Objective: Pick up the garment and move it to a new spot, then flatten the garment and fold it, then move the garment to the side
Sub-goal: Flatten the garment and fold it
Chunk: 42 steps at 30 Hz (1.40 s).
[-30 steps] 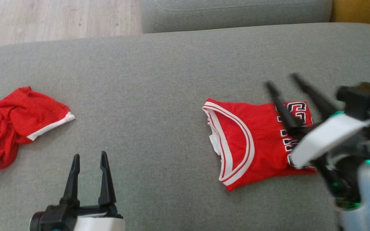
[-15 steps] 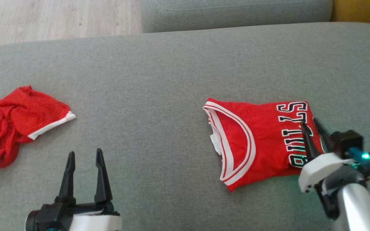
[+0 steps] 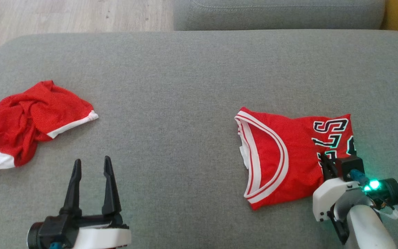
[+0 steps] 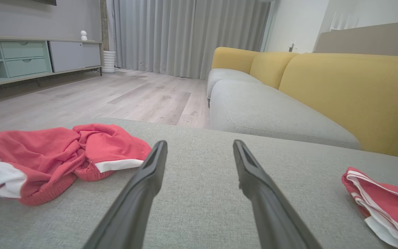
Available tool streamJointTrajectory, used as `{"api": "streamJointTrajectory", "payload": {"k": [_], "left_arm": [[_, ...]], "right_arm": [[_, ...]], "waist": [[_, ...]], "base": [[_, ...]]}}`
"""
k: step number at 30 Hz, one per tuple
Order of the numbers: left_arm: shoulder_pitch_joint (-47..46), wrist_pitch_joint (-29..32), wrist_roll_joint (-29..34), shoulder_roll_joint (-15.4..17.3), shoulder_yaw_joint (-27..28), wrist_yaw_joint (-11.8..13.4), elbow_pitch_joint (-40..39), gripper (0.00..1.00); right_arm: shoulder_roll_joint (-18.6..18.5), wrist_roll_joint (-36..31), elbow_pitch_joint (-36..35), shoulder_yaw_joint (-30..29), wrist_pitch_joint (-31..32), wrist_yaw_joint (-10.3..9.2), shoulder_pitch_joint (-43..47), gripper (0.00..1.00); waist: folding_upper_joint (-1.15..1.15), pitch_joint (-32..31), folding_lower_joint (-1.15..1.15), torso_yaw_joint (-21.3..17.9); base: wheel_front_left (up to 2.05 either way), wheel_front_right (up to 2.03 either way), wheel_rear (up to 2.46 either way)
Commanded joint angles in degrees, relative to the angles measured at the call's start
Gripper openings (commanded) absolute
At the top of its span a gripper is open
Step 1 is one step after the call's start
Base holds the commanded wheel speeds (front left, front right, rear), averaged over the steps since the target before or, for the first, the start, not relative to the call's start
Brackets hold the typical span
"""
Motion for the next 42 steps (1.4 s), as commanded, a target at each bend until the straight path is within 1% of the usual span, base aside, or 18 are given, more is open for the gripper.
{"api": "streamJointTrajectory", "payload": {"k": [1, 5, 8, 11, 16, 17, 18, 19, 20, 23, 25, 29, 32, 34, 35, 36, 39, 42], "left_arm": [[-1.44, -0.29, 0.2, -0.15, 1.95, 0.37, -1.79, 1.0], [-0.57, -0.29, 0.21, -0.15, 2.71, 0.49, -1.99, 1.0], [-0.34, -0.29, 0.27, -0.15, 3.06, 0.64, -2.18, 1.0], [-0.18, -0.29, 0.22, -0.15, 3.55, 0.85, -2.57, 1.0], [0.17, -0.29, 0.37, -0.15, 3.99, 0.86, -3.05, 1.0], [0.19, -0.29, 0.48, -0.15, 4.13, 0.78, -3.19, 1.0], [0.26, -0.29, 0.55, -0.15, 4.29, 0.73, -3.25, 1.0], [0.33, -0.29, 0.62, -0.15, 4.47, 0.7, -3.32, 1.0], [0.38, -0.29, 0.71, -0.15, 4.7, 0.68, -3.44, 1.0], [0.7, -0.29, 0.86, -0.15, 5.72, 0.41, -3.58, 1.0], [1.05, -0.29, 1.06, -0.15, 6.43, -0.14, -3.41, 1.0], [2.04, -0.29, 1.98, -0.15, 8.04, -1.66, -2.58, 1.0], [3.33, -0.29, 2.88, -0.14, 9.21, -3.09, -1.36, 1.0], [4.05, -0.29, 3.5, -0.1, 9.75, -4.11, -0.69, 1.0], [4.38, -0.29, 3.73, -0.08, 9.95, -4.63, -0.39, 1.0], [4.38, -0.29, 3.73, -0.08, 9.95, -4.63, -0.39, 1.0], [5.21, -0.29, 4.41, -0.05, 10.37, -6.3, 0.47, 1.0], [5.33, -0.29, 4.65, -0.06, 10.39, -7.05, 0.78, 1.0]], "right_arm": [[0.64, -0.2, 0.2, 2.61, -0.51, 0.45, 0.67, 0.0], [0.65, -1.52, -1.52, 1.41, -2.25, 0.45, 0.56, 0.0], [0.65, -2.53, -3.85, 0.96, -1.81, 0.45, 1.29, 0.0], [0.66, -2.42, -8.09, 0.79, -2.55, 0.45, 1.88, 0.0], [0.66, 2.27, -17.99, 0.01, -4.41, 0.45, 2.26, 0.0], [0.66, 3.38, -20.13, -0.41, -4.45, 0.45, 2.55, 0.09], [0.66, 4.03, -22.32, -0.92, -4.64, 0.45, 2.95, 0.3], [0.66, 4.77, -24.49, -1.6, -4.97, 0.45, 3.46, 0.75], [0.66, 5.31, -26.52, -2.33, -5.33, 0.45, 4.08, 1.0], [0.66, 6.96, -31.77, -4.66, -6.46, 0.45, 6.45, 1.0], [0.66, 7.75, -34.04, -6.3, -7.58, 0.45, 8.28, 1.0], [0.45, 9.59, -35.55, -8.65, -10.03, 0.45, 12.4, 1.0], [-0.12, 11.14, -34.44, -6.83, -11.16, 0.45, 15.4, 1.0], [-1.18, 12.41, -32.95, -5.25, -11.76, 0.45, 16.51, 1.0], [-1.58, 13.02, -32.12, -4.81, -11.97, 0.45, 16.81, 1.0], [-1.58, 13.02, -32.12, -4.81, -11.97, 0.45, 16.81, 1.0], [-2.5, 14.2, -29.1, -3.83, -12.73, 0.45, 16.88, 1.0], [-2.45, 14.82, -27.36, -2.76, -13.06, 0.45, 16.76, 1.0]], "waist": [[0.0, -0.18, 0.0, -0.09], [0.0, -0.65, 0.0, -0.83], [0.0, -1.01, 0.0, -1.44], [0.0, -1.18, 0.0, -2.19], [0.0, -1.67, 0.0, -3.37], [0.0, -1.86, 0.0, -3.55], [0.0, -2.1, 0.0, -3.66], [0.0, -2.35, 0.0, -3.74], [0.0, -2.59, 0.0, -3.8], [0.0, -3.42, 0.0, -4.03], [0.0, -4.1, 0.0, -4.12], [0.0, -5.72, 0.0, -4.11], [0.0, -6.6, 0.0, -4.21], [0.0, -6.89, 0.0, -4.18], [0.0, -7.0, 0.0, -4.18], [0.0, -7.0, 0.0, -4.18], [0.0, -7.4, 0.0, -3.98], [0.0, -7.62, 0.0, -3.73]], "base": [[0.0, 0.0, 0.0], [0.0, 0.0, 0.0], [0.0, 0.0, 0.0], [0.0, 0.0, 0.0], [0.0, 0.0, 0.0], [0.0, 0.0, 0.0], [0.0, 0.0, 0.0], [0.0, 0.0, 0.0], [0.0, 0.0, 0.0], [0.0, 0.0, 0.0], [0.0, 0.0, 0.0], [0.0, 0.0, 0.0], [0.0, 0.0, 0.0], [0.0, 0.0, 0.0], [0.0, 0.0, 0.0], [0.0, 0.0, 0.0], [0.0, 0.0, 0.0], [0.0, 0.0, 0.0]]}}
